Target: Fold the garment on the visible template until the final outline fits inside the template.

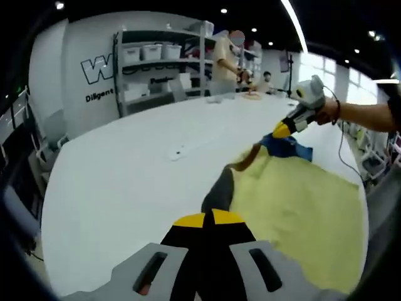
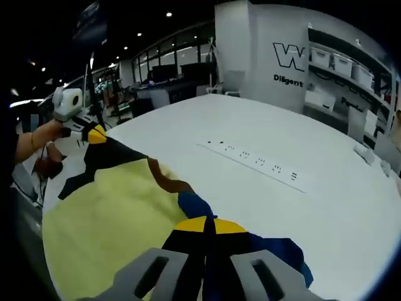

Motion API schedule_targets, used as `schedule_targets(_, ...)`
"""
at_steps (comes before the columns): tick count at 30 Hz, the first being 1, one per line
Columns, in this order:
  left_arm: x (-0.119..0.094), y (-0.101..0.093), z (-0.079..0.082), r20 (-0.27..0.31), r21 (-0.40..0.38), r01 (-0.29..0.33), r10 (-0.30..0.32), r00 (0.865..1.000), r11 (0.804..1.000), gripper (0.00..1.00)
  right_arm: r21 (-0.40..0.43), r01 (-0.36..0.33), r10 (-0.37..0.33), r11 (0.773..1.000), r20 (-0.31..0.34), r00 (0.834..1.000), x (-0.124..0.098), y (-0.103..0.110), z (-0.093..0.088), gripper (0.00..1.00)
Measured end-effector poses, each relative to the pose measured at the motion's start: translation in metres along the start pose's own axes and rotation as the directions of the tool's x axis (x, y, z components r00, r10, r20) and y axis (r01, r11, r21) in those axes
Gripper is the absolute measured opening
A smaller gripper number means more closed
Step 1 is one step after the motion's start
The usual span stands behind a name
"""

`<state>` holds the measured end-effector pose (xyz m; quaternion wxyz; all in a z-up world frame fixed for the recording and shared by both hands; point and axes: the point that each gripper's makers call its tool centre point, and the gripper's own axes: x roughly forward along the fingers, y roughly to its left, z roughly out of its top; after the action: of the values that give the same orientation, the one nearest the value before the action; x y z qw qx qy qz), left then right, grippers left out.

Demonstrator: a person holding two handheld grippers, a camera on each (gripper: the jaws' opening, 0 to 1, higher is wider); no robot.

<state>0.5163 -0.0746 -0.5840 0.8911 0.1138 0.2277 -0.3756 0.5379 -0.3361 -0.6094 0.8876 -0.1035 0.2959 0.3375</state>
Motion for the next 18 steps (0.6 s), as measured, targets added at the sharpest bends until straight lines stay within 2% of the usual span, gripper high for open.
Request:
schedule_targets(3,-0.005,-0.017,-0.004,0.018,0.059,0.046,-0.047,0.999,0.997,0.04,-0.014,-0.013,0.013,1.000,0.020,1.000,-0.012,0.010,-0.010,0.00)
schedule_targets(7,-0.012,-0.044,-0.022,0.013,0.074,0.128,-0.130,0.991,0.989,0.04,-0.026,-0.036,0.037,0.999,0.028,0.999,-0.025,0.025,-0.029,0.00)
schedule_targets(11,-0.016,-0.055,-0.045,-0.043,0.079,0.155,-0.152,0.987,0.985,0.04,0.010,-0.042,0.042,0.999,0.013,0.999,-0.033,0.031,-0.050,0.00)
schedule_targets(17,-0.021,-0.066,-0.065,-0.092,0.115,0.188,-0.178,0.980,0.975,0.04,0.056,-0.038,0.039,0.998,-0.021,0.999,-0.035,0.035,-0.079,0.00)
schedule_targets(18,-0.022,-0.069,-0.069,-0.101,0.118,0.194,-0.183,0.978,0.974,0.04,0.059,-0.032,0.034,0.998,-0.042,0.999,-0.034,0.035,-0.086,0.00)
